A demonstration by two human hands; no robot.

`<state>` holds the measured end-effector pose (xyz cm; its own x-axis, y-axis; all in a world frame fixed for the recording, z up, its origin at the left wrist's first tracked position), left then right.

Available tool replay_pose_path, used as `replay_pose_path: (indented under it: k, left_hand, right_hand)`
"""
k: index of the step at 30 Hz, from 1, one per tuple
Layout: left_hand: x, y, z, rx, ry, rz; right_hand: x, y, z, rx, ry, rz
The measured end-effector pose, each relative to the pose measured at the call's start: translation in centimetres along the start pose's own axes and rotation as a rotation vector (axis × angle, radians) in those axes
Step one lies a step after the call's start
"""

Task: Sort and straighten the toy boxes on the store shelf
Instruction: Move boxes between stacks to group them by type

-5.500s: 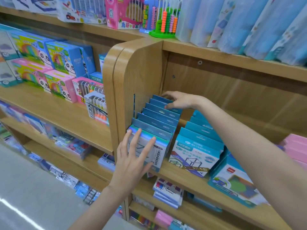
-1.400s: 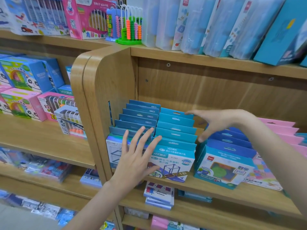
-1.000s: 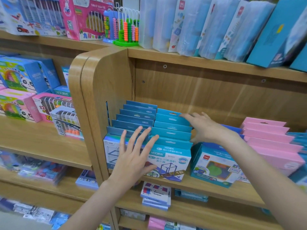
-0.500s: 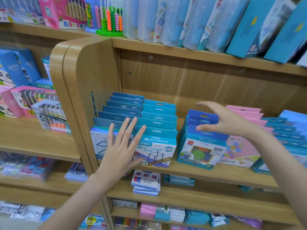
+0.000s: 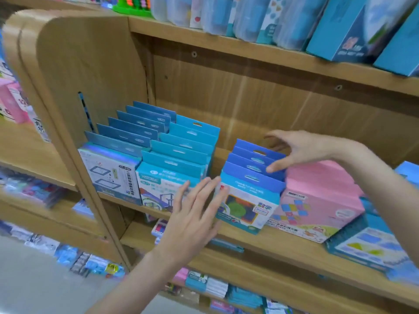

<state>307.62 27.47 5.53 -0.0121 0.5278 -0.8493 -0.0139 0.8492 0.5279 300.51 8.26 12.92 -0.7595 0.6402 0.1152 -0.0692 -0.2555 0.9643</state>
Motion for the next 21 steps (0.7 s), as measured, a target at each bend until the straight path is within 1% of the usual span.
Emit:
replay_pose_path:
  k: [2, 3, 6, 10, 14, 19, 21]
  left_hand:
    - [-0.7, -1.6, -2.3, -0.035, 0.000, 0.001]
    - [-1.1, -2.4, -3.2, -0.055, -0.001, 0.005]
    - [-1.7, -4.0, -4.5, -0.104, 0.009, 0.002]
    - [-1.4, -3.9, -4.5, -0.134, 0.038, 0.011]
    - [-0.4, -2.3, -4.1, -0.163, 0.044, 0.011]
    - [0.4, -1.2, -2.3, -0.156, 0.008, 0.068]
    - [0.5, -1.2, -2.2, -0.156, -0.020, 0.084]
  right_hand:
    - [-1.6, -1.9, 0.0, 0.175, 0.100, 0.158]
    - [-2.1, -2.6, 0.3, 0.222, 0.152, 0.203]
    - [-3.0, -3.8, 0.9, 0.199, 0.244, 0.280]
    - [-3.1, -3.8, 1.6, 0.174, 0.320, 0.271]
    - [-2.8, -4.1, 3.7, 0.121, 0.381, 0.261]
    - [-2.6, -4.4, 5.8, 0.042, 0.399, 0.243]
    - [-2.4, -4.2, 5.7, 0.029, 0.374, 0.223]
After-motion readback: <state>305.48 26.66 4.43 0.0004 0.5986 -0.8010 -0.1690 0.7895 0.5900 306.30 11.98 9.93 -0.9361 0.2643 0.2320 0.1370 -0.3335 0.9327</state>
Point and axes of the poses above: each hand's wrist, its own x-axis away from the middle knuckle, its own y-axis out of the back of the hand, z = x × y, the point moved 9 cm from there along -x, towards the middle knuckle, and after that the axes turned 12 degrees about -z, right-handed, at the moved point
